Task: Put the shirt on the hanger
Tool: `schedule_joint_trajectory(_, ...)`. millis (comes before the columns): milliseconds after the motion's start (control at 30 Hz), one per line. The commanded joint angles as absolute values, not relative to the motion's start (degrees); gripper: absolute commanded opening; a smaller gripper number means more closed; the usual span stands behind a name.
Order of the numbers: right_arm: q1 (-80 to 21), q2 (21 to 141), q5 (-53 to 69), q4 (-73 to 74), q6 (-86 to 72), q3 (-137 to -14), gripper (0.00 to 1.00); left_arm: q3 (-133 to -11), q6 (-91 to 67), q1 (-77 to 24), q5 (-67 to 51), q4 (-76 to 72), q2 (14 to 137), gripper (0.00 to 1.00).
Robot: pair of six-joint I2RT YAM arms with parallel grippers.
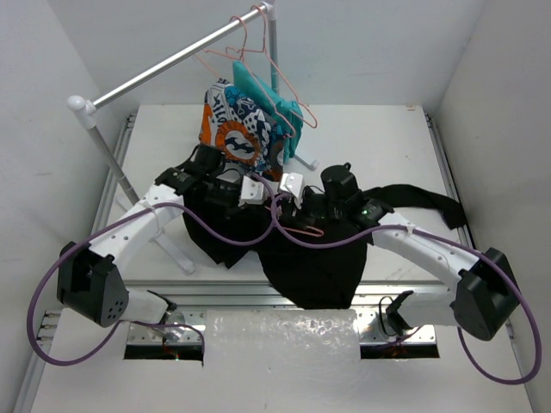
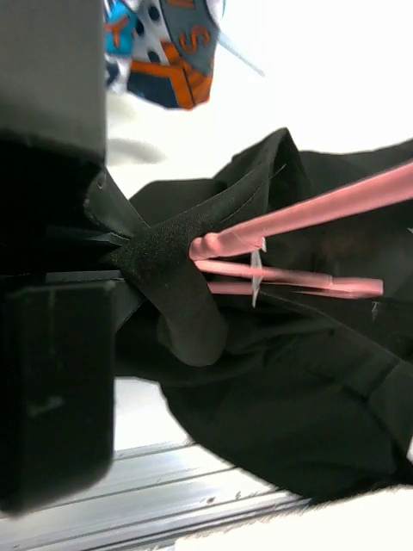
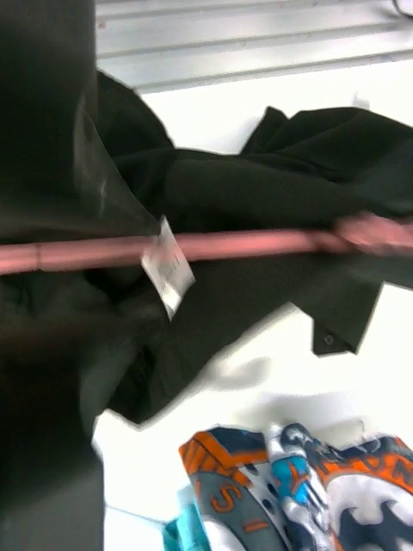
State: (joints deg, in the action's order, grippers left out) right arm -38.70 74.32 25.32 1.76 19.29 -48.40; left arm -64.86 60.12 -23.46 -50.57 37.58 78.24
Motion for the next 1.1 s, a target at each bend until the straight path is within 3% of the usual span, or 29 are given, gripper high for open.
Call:
schedule_joint_trajectory(0, -39.2, 72.6, 23.6, -4.5, 15.7, -53.3, 0.48, -65.8, 66.4, -24.5, -52.2, 42.0, 77.2, 0.0)
schedule_joint_trajectory(67, -35.7, 70.5, 26.6, -3.7, 9.8, -52.6, 0.64, -64.6, 67.8, -23.4, -51.0, 42.0, 76.6, 0.0)
schedule_joint_trajectory(100, -30.9, 70.1, 34.0, -3.6, 6.3, -52.4, 0.72, -64.3, 68.6, -22.9, -51.0, 42.0, 76.1, 0.0)
schedule_joint_trajectory(200, -22.9, 70.9, 43.1, -2.8, -8.9, -51.9, 0.78, -64.4, 71.1, -22.6, -51.5, 42.6, 75.7, 0.0)
schedule_joint_trajectory(300, -23.2, 73.4, 35.8, 5.1, -8.8, -52.5, 0.71, -64.8, 73.6, -22.6, -52.9, 43.2, 75.6, 0.0)
schedule_joint_trajectory(400, -23.2, 74.3, 32.8, 3.4, -13.2, -48.8, 0.65, -65.2, 74.4, -22.6, -53.3, 43.6, 75.8, 0.0)
schedule_joint_trajectory(567, -23.2, 75.6, 28.8, -1.8, -18.4, -41.4, 0.82, -65.5, 74.3, -22.6, -53.4, 43.6, 75.9, 0.0)
schedule_joint_trajectory(733, -23.2, 81.4, 26.9, -4.8, -20.4, -40.3, 0.85, -66.4, 74.6, -22.6, -54.2, 44.4, 76.0, 0.0)
schedule_joint_trajectory(867, -23.3, 86.9, 27.1, -7.4, -23.5, -40.3, 0.8, -67.1, 76.1, -22.5, -55.0, 46.2, 75.9, 0.0)
schedule_joint_trajectory(967, -22.9, 87.5, 23.5, -11.7, -26.3, -37.1, 0.55, -67.8, 75.7, -22.4, -55.6, 46.6, 75.5, 0.0)
schedule_joint_trajectory(1000, -22.9, 87.4, 23.1, -13.6, -26.6, -36.3, 0.38, -68.1, 73.8, -21.9, -55.9, 45.9, 75.2, 0.0)
schedule_joint_trajectory(1067, -22.5, 86.6, 21.4, -13.1, -27.3, -35.4, 0.23, -68.6, 67.7, -21.0, -56.9, 42.4, 75.3, 0.0)
